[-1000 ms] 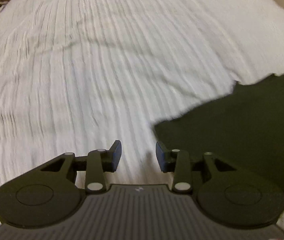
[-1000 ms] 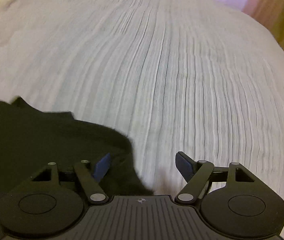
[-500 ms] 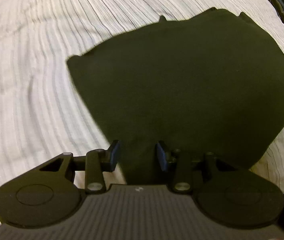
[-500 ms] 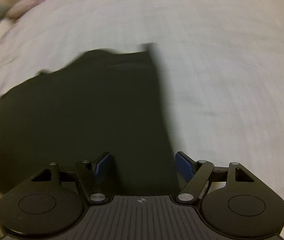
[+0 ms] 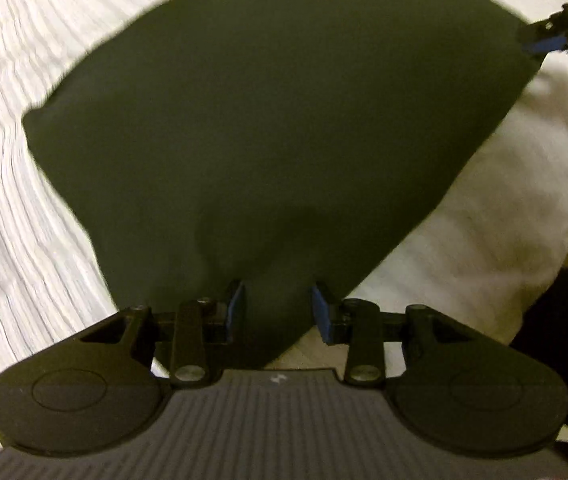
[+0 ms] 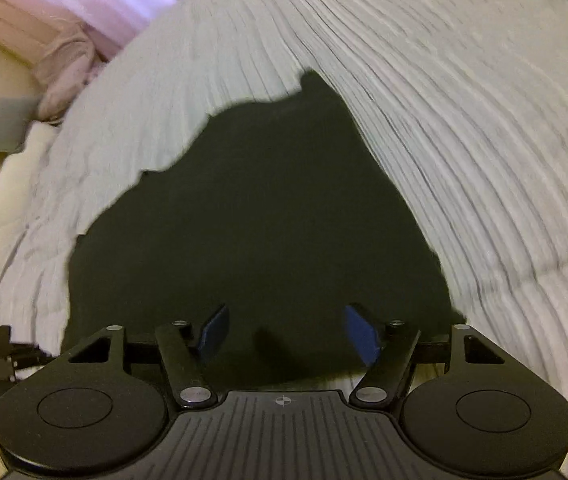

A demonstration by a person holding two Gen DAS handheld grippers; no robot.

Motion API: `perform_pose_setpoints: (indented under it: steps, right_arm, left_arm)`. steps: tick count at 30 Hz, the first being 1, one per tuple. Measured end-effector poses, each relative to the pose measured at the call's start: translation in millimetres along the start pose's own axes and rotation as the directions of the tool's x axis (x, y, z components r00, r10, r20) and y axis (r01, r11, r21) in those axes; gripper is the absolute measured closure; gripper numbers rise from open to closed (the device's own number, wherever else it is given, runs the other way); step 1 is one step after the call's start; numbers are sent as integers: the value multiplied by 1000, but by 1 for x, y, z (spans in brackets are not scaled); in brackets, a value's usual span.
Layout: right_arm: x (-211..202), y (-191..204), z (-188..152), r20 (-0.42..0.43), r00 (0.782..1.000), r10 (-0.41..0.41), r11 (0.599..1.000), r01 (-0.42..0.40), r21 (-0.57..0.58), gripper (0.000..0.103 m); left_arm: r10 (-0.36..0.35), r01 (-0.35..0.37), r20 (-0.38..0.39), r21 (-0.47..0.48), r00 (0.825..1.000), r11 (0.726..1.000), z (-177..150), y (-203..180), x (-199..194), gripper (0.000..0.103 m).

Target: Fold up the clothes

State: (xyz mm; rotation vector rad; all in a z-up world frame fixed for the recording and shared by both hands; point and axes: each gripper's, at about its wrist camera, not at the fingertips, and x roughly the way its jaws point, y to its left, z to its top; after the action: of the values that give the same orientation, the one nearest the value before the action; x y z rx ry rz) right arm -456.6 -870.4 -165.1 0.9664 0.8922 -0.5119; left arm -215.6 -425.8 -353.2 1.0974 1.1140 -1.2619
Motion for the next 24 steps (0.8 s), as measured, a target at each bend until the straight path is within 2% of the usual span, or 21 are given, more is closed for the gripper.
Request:
perform_pose_setpoints:
  steps: [2,5,6,8,11,14,17,18,20,21,24]
  right_arm:
    - [-2,-17,5,-16,995,-100,995,100,1,35]
    - [-19,-35,12,-13,975,-220,975,220,11,35]
    - [-26,-35,15,0,973,-231,973,231,4,35]
    - [-39,-28,24,31,977,-211,977,212,-35,34]
    - [-39,4,34,38,993,-116,980,121,-155,35]
    - [-14,43,35,-17,1000,6,965,-10,-261,34]
    - [19,72,19,-98,993,57,949,-85,-304,34]
    - [32,81,11,-133,989,58,942,-98,-320,34]
    - [56,93,6,-177,984,-27,931,-39,-362,34]
    - [61,99,3,-173,982,-72,925,1,-380,34]
    - [54,125,-16,-121,984,-131,902,67,-426,34]
  left_arm:
    - [10,-10,-11,-26,1000,1000,-4,9,0,70]
    - [43,-44,-14,-69,999,997,-8,22,-9,72]
    - [53,-52,5,-85,999,995,-8,25,-14,72]
    - [64,-56,68,-125,996,991,-5,31,-24,72]
    - [79,-56,128,-180,989,982,2,37,-30,72]
    - [81,-52,142,-197,987,979,15,41,-18,71]
    - [63,-39,141,-167,988,985,11,45,-1,67]
    - [56,-33,141,-155,988,987,7,47,3,66]
    - [37,-18,154,-127,987,992,-7,55,0,66]
    - [32,-14,160,-112,987,994,-14,59,-2,66]
    - [54,-39,176,-86,983,996,-37,75,-17,66]
